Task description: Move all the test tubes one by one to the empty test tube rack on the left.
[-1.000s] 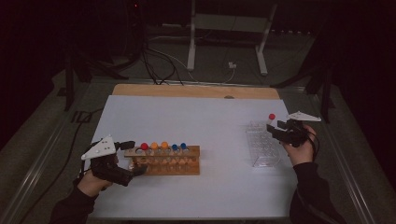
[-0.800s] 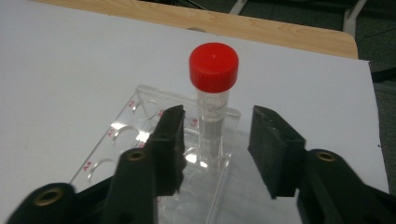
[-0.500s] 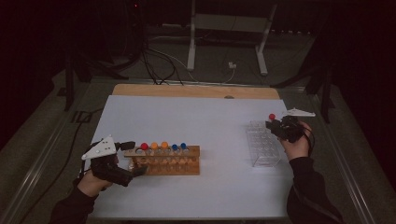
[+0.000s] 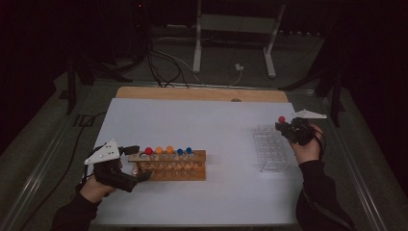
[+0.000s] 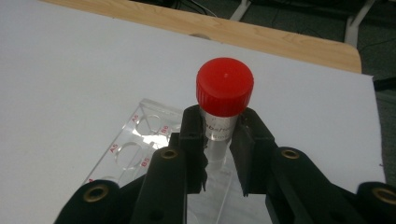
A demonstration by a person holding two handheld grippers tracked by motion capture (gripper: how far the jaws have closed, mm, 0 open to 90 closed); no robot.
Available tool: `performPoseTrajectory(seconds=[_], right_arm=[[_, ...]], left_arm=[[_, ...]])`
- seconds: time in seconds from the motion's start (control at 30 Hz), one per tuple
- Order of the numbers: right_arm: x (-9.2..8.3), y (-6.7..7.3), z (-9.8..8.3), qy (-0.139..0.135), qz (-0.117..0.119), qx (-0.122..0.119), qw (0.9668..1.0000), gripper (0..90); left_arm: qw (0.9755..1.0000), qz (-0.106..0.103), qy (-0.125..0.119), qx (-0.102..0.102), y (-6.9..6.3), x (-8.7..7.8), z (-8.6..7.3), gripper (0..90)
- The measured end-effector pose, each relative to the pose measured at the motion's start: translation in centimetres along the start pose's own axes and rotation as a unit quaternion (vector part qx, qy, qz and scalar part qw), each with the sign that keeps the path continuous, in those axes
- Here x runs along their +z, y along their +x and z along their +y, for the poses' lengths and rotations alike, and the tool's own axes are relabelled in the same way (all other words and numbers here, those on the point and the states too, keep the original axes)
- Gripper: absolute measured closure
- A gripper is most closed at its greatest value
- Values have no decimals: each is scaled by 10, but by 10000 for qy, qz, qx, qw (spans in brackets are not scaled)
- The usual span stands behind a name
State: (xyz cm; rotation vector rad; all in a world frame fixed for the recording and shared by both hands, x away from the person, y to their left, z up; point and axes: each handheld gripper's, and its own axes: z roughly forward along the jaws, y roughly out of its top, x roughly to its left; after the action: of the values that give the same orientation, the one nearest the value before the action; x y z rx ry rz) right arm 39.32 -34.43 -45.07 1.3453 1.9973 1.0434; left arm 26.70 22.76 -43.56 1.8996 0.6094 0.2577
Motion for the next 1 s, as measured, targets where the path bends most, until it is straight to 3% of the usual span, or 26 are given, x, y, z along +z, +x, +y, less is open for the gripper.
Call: performPoseTrajectory(seconds=[0.53, 1.0], right_arm=[[-36, 14, 24, -413, -96, -276, 9987, 742], [-50, 62, 28, -554, 680, -629, 9942, 742]], left_arm=[[10000, -39, 1, -2, 0, -1, 1, 6], [9999, -26, 48, 110, -9, 2, 7, 6]])
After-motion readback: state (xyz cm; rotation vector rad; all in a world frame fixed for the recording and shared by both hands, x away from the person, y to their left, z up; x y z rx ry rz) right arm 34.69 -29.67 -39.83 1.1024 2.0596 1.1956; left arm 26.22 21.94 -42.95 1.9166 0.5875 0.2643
